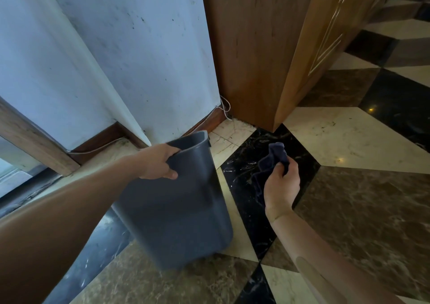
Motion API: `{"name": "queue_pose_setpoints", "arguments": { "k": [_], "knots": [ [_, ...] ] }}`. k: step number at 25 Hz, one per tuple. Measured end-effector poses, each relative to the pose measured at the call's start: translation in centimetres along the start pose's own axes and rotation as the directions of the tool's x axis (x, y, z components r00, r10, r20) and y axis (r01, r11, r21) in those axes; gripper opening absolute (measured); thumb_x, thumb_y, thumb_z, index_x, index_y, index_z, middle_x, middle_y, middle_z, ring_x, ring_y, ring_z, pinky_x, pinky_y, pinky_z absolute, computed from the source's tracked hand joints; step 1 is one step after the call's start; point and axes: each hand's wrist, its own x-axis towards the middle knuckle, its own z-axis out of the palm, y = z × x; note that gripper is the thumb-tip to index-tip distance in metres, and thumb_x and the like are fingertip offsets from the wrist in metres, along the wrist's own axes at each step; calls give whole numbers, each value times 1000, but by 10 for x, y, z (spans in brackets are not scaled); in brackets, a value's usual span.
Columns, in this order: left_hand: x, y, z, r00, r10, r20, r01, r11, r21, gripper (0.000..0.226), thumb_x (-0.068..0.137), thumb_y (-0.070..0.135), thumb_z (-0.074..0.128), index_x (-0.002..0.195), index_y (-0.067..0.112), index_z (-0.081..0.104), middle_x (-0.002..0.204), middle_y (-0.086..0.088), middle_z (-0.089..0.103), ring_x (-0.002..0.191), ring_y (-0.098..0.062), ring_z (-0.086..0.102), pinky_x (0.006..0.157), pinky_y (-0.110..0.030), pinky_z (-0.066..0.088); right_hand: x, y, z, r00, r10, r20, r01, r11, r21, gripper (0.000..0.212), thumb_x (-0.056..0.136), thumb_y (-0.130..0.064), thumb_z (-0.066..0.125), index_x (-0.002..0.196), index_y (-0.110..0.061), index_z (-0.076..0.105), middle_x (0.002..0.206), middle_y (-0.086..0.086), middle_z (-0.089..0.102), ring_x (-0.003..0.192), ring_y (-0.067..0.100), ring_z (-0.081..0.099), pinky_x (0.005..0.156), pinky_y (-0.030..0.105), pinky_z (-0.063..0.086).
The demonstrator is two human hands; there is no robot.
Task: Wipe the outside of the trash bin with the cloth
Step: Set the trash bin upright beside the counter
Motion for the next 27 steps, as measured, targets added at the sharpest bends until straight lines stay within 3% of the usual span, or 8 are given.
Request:
{"name": "queue_pose_setpoints", "arguments": {
  "k": [4,8,11,15,18,20,24,27],
  "knots": [
    [5,19,16,980,130,-152,-108,983,147,27,84,23,67,109,26,59,95,4,64,91,-22,62,81,-38,50,1,-1,2,1000,-1,20,1,1000,15,32,104,-20,39,133,-21,54,118,5,64,106,24,62,91,42,53],
    [21,44,53,950,243,-198,-159,918,363,18,92,22,52,109,25,47,99,-3,66,90,-30,63,69,-38,42,3,-3,1,1000,-6,27,6,1000,12,32,104,-20,39,133,-20,54,119,7,64,107,26,61,89,39,51],
    [29,44,58,950,216,-224,-132,931,339,15,91,20,51,103,25,45,95,-4,67,85,-31,63,67,-38,42,7,-7,-1,999,-50,12,50,999,-3,32,104,-21,40,133,-20,54,118,8,64,106,27,61,91,44,51],
    [36,46,74,936,229,-267,-129,930,345,22,90,19,50,111,24,45,97,-5,66,87,-33,63,68,-38,40,11,-18,0,998,-57,17,57,997,48,31,103,-21,42,132,-22,56,114,4,64,103,23,61,87,38,49],
    [46,50,87,932,238,-272,-115,910,399,22,88,15,49,108,21,43,103,-4,67,93,-33,64,73,-37,34,13,-33,7,997,56,45,-64,977,205,29,102,-21,44,126,-26,60,113,-1,66,107,23,63,98,45,50],
    [48,53,89,948,210,-241,-95,905,414,22,88,15,50,108,20,43,106,-4,67,96,-31,64,76,-37,33,18,-51,9,975,192,112,-219,914,342,31,101,-22,45,127,-26,60,117,3,66,108,26,63,94,46,52],
    [29,59,65,977,156,-145,-104,944,314,47,90,40,54,132,24,39,122,-3,56,114,-29,55,88,-41,38,25,-104,-2,919,247,307,-364,831,421,33,94,-20,59,127,-23,61,113,8,69,99,28,67,71,37,53],
    [5,74,6,953,110,-284,-96,993,62,53,89,47,51,138,32,40,131,1,51,124,-25,47,101,-46,39,23,-157,-14,831,222,510,-385,891,240,37,80,-5,69,115,-13,65,95,24,62,81,37,58,66,38,47]
  ]
}}
